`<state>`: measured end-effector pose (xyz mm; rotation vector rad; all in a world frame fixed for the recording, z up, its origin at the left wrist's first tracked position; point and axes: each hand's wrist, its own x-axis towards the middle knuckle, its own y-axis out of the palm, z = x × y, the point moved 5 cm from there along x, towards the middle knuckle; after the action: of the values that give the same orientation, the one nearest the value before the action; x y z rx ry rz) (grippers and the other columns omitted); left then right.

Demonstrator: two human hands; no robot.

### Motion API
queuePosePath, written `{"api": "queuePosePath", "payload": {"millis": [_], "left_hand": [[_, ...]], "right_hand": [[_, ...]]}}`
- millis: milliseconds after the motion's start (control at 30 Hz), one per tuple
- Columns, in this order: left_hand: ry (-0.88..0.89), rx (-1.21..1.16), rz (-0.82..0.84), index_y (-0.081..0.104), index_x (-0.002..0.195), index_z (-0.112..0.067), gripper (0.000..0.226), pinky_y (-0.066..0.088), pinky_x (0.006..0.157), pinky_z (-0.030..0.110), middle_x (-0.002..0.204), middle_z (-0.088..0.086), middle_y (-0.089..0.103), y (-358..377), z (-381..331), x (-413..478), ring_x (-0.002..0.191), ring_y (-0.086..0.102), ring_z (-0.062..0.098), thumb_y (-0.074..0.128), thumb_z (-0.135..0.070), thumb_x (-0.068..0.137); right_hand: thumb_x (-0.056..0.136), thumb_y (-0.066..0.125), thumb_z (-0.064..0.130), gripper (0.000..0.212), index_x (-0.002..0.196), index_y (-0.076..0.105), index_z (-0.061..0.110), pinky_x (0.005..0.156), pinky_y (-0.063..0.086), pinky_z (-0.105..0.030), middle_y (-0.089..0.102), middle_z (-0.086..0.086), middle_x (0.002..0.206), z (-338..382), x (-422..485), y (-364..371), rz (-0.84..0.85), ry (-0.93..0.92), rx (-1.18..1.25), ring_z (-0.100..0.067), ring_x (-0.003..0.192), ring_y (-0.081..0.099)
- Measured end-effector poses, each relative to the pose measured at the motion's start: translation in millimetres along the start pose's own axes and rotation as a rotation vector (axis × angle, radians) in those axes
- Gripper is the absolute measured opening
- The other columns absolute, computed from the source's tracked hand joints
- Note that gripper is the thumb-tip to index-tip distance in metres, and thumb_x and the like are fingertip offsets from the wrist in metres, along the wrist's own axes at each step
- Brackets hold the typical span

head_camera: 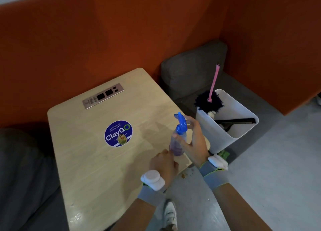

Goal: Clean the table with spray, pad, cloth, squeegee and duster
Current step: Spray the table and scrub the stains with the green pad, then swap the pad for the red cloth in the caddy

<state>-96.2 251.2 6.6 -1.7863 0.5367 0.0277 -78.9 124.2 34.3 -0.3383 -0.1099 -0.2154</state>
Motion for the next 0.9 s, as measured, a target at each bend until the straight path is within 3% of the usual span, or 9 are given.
{"api": "queuePosePath", "payload": {"millis": [167, 333, 500, 633, 767, 900], "left_hand": [[0.116, 0.008, 0.002, 0.059, 0.109, -0.020, 0.025, 0.049, 0.078, 0.034, 0.106, 0.005, 0.066, 11.5, -50.7, -6.0, 0.097, 0.063, 0.029, 0.047, -0.031, 0.090], [0.283, 0.010, -0.009, 0.059, 0.105, -0.019, 0.021, 0.042, 0.071, 0.033, 0.106, 0.002, 0.062, 17.7, -106.8, 26.9, 0.095, 0.061, 0.026, 0.046, -0.026, 0.089], [0.351, -0.005, 0.018, 0.056, 0.089, -0.017, 0.013, 0.049, 0.070, 0.036, 0.094, 0.004, 0.064, 22.0, -139.6, 64.6, 0.083, 0.062, 0.027, 0.047, -0.027, 0.088], [0.404, 0.036, 0.018, 0.054, 0.095, -0.014, 0.014, 0.050, 0.072, 0.035, 0.100, 0.005, 0.061, 23.7, -171.8, 94.3, 0.091, 0.060, 0.028, 0.047, -0.025, 0.091], [0.458, 0.102, -0.040, 0.056, 0.110, -0.013, 0.022, 0.048, 0.079, 0.038, 0.114, 0.005, 0.056, 18.2, -198.4, 137.1, 0.112, 0.049, 0.024, 0.046, -0.022, 0.092], [0.368, 0.167, 0.153, 0.059, 0.109, -0.012, 0.023, 0.046, 0.084, 0.040, 0.116, 0.007, 0.055, 27.8, -220.2, 198.3, 0.112, 0.048, 0.026, 0.046, -0.021, 0.093]], "right_hand": [[0.078, 0.060, 0.064, 0.070, 0.125, 0.052, 0.013, 0.093, 0.037, -0.008, 0.054, 0.000, 0.119, -22.1, -14.4, -47.4, -0.139, 0.050, -0.123, -0.007, 0.109, 0.051], [0.084, 0.053, 0.057, 0.056, 0.115, 0.058, 0.011, 0.090, 0.042, -0.028, 0.055, -0.002, 0.112, -47.4, -28.2, -108.7, -0.324, 0.151, -0.315, -0.017, 0.106, 0.052], [0.091, 0.063, 0.036, 0.033, 0.113, 0.059, 0.011, 0.088, 0.044, -0.031, 0.055, -0.002, 0.107, -64.8, -29.4, -137.2, -0.376, 0.182, -0.382, -0.023, 0.103, 0.054], [0.091, 0.065, 0.023, 0.035, 0.119, 0.055, 0.004, 0.092, 0.036, -0.023, 0.057, -0.010, 0.115, -90.8, -16.3, -161.5, -0.393, 0.267, -0.401, -0.026, 0.111, 0.054], [0.093, 0.062, 0.020, 0.035, 0.122, 0.054, 0.003, 0.094, 0.035, -0.024, 0.055, -0.013, 0.119, -112.6, 9.7, -187.3, -0.399, 0.265, -0.416, -0.028, 0.113, 0.051], [0.093, 0.051, 0.021, 0.035, 0.124, 0.056, 0.006, 0.103, 0.042, -0.049, 0.053, -0.014, 0.132, -149.6, 53.8, -214.3, -0.365, 0.262, -0.515, -0.034, 0.125, 0.048]]}}
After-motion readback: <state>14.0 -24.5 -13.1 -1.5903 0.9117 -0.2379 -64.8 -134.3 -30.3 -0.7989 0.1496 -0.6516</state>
